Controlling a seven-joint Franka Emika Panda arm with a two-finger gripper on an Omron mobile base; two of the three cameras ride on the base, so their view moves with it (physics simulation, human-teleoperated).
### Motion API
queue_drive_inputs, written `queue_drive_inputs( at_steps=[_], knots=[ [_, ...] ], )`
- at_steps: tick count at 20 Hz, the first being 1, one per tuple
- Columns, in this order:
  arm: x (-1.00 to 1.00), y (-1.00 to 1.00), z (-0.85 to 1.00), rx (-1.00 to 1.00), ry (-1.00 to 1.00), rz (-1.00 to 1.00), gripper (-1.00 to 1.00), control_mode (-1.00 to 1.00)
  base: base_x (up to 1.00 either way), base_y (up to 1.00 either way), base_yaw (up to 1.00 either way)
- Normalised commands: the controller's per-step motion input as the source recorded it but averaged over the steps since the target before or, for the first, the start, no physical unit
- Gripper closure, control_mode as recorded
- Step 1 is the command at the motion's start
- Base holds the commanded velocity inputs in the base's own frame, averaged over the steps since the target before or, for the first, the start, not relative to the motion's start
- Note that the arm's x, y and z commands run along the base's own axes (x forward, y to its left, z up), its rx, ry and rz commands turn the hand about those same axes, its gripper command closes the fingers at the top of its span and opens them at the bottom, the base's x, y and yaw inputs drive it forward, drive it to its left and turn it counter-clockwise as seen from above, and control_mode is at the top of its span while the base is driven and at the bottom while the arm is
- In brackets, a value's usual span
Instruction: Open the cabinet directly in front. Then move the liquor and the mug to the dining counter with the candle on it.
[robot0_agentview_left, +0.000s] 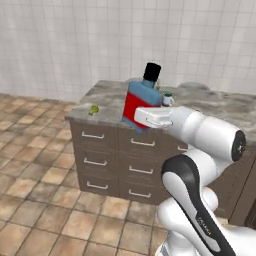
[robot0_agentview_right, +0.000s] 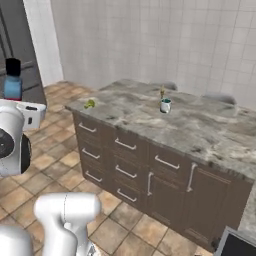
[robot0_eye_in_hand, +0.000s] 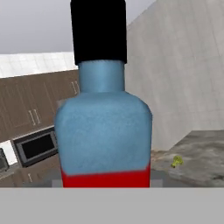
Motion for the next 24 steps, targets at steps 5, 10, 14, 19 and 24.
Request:
queue_drive_inputs(
  at_steps=[5, 10, 14, 19, 24],
  knots=[
    [0.00, 0.00, 0.00, 0.00, 0.00, 0.00, 1.00, 1.00, 0.49, -0.01, -0.22],
    [0.00, 0.00, 0.00, 0.00, 0.00, 0.00, 1.00, 1.00, 0.62, -0.07, 0.00],
    [0.00, 0.00, 0.00, 0.00, 0.00, 0.00, 1.00, 1.00, 0.71, -0.06, 0.00],
    [0.00, 0.00, 0.00, 0.00, 0.00, 0.00, 1.00, 1.00, 0.46, -0.28, -0.11],
    [0.00, 0.00, 0.00, 0.00, 0.00, 0.00, 1.00, 1.00, 0.51, -0.17, -0.39]
  ],
)
